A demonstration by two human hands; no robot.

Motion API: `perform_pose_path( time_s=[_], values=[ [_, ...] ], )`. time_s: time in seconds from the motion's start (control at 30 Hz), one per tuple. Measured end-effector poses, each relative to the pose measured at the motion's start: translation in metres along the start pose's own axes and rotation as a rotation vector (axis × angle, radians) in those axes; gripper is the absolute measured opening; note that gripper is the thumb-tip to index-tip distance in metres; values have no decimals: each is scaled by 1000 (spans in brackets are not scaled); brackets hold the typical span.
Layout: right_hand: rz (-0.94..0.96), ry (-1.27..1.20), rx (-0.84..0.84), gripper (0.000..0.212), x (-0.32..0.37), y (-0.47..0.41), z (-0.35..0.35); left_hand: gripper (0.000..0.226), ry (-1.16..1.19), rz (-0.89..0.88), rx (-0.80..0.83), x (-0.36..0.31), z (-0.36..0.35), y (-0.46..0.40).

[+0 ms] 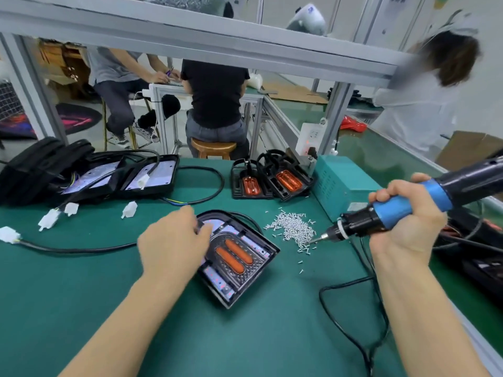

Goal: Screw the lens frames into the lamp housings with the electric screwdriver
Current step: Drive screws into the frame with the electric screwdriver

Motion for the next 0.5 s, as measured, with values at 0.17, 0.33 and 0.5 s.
perform_pose_path(
  time_s=[0.17,0.33,0.5],
  values=[
    [26,39,-14,24,4,-1,17,18,8,-565,127,-143,-28,21],
    [47,93,-12,25,14,-4,29,6,-240,-717,329,-195,-88,53],
    [73,113,-14,25,22,-6,37,32,-331,-691,351,-196,-104,59]
  ],
)
Point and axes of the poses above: each hand's wrist, its own y-axis away from the middle knuckle, its own z-axis out of the back of the hand, x = y × z, the point moved 10 cm from there along -y, towards the middle knuckle, and after that the axes turned 1 degree about z, right-handed, at the moved point
